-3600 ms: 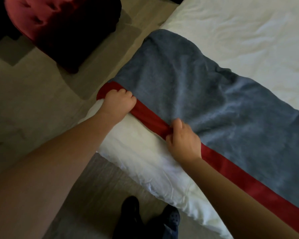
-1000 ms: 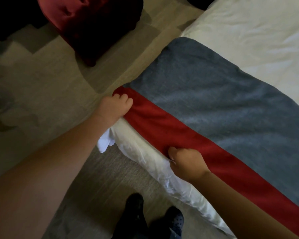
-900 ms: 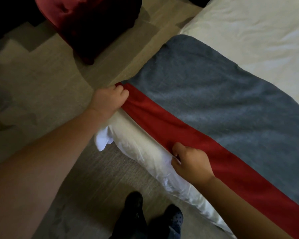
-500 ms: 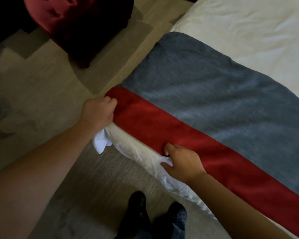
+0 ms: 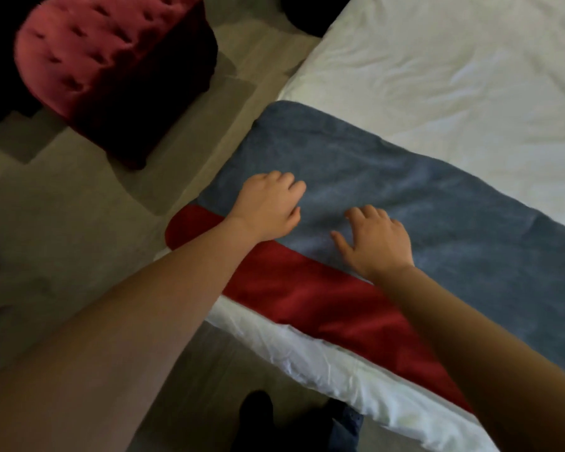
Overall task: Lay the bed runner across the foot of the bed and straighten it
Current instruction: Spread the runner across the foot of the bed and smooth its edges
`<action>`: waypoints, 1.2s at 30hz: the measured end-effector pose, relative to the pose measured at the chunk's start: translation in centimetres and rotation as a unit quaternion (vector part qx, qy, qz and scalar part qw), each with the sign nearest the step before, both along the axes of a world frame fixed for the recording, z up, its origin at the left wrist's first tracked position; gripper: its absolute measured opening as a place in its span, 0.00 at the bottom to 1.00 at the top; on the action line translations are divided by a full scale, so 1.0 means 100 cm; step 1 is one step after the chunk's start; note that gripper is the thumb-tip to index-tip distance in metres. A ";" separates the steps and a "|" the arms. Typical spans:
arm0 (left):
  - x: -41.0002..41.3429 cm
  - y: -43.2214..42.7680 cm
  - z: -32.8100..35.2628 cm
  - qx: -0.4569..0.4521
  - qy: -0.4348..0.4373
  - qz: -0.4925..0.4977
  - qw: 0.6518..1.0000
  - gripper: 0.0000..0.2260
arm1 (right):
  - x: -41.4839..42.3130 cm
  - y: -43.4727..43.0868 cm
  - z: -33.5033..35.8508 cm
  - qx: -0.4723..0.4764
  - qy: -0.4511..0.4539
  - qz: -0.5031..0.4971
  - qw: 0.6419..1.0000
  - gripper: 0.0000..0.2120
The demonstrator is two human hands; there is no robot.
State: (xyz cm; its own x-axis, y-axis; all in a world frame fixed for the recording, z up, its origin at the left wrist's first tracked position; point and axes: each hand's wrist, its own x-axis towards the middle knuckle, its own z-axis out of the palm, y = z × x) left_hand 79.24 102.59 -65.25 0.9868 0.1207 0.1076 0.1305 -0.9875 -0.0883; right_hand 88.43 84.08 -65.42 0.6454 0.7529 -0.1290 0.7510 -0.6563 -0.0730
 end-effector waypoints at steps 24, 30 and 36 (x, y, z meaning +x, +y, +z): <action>0.336 -0.207 -0.058 -0.045 0.144 -0.087 0.985 0.15 | 0.321 -0.259 -0.067 -0.014 0.097 -0.207 0.973 0.13; 0.367 -0.204 -0.069 -0.109 0.209 -0.069 0.969 0.12 | 0.361 -0.279 -0.085 -0.021 0.242 -0.197 0.950 0.08; 0.389 -0.190 -0.065 -0.116 0.331 -0.054 0.935 0.10 | 0.373 -0.275 -0.074 -0.143 0.295 -0.096 0.940 0.14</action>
